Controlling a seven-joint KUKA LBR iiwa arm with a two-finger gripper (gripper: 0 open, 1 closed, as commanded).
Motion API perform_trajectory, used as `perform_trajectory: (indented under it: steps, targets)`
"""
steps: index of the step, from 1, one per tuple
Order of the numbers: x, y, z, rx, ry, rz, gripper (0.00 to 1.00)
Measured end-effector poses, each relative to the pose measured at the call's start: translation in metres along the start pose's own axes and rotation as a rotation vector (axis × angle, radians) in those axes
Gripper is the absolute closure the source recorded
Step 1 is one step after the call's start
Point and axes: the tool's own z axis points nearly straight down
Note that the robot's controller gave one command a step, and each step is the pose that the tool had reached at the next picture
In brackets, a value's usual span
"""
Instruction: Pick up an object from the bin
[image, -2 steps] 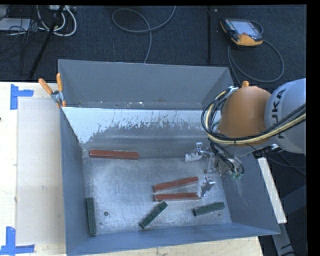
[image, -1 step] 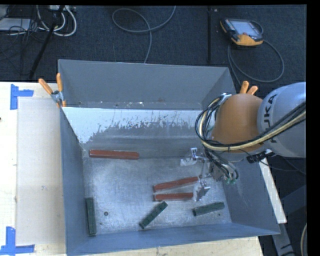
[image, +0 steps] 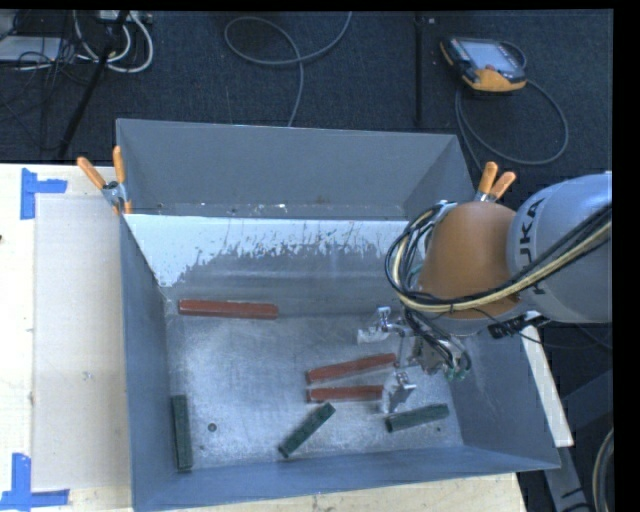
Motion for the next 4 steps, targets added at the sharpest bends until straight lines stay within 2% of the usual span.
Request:
perform_trajectory:
  steps: [1, 2, 3, 4]
  targets:
    - [-0.016, 0.029, 0.012, 0.007, -0.022, -0.063, 1.00]
    - [-0.016, 0.029, 0.012, 0.007, -0.022, -0.063, 1.00]
    - [-0.003, 0.034, -0.033, 0.003, -0.007, -0.022, 1.00]
    - [-0.003, 0.034, -0.033, 0.003, -0.007, -0.022, 1.00]
